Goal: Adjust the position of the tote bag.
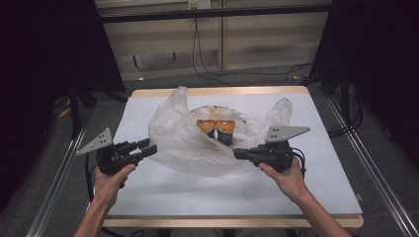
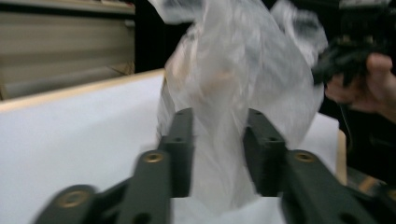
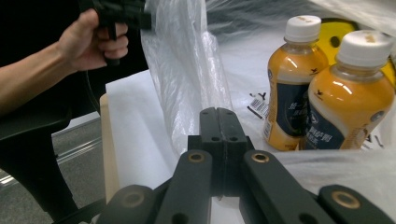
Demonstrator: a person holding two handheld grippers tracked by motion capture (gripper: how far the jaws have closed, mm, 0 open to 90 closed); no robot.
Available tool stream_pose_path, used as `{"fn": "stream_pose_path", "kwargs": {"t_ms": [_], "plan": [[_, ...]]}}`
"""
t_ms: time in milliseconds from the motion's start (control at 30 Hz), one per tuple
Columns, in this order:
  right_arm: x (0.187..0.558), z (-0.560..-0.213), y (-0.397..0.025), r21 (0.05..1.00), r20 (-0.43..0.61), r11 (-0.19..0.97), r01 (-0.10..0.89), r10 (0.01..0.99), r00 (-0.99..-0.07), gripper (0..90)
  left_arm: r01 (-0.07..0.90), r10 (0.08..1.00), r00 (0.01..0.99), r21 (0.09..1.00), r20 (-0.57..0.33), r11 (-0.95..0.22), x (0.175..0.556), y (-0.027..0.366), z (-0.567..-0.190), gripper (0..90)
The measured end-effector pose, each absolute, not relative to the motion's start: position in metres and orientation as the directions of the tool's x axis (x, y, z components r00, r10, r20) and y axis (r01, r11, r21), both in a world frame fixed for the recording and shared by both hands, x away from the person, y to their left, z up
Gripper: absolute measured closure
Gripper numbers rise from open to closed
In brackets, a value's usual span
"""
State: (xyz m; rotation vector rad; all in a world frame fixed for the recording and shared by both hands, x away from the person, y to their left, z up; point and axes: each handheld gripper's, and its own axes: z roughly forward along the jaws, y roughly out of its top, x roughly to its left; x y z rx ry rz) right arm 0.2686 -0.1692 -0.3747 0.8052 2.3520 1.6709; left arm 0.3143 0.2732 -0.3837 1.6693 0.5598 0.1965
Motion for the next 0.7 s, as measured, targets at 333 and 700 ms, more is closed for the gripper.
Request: {"fn": "stream_pose_path", "kwargs": {"t_ms": [333, 700], "plan": [[0.271, -0.383, -0.156, 0.907, 0.194, 0.247, 0.34, 0.473, -0.859, 90.0, 0.199, 0.499, 0.852, 0.98, -0.159, -0.027, 0.338, 0.257, -0.353, 51.9], [0.264, -0.403, -0.157, 0.881, 0.217, 0.282, 0.379, 0.472, -0.855, 90.0, 0.223, 0.407, 0.897, 0.971, -0.171, -0.082, 0.312, 0.279, -0.384, 90.0]]}}
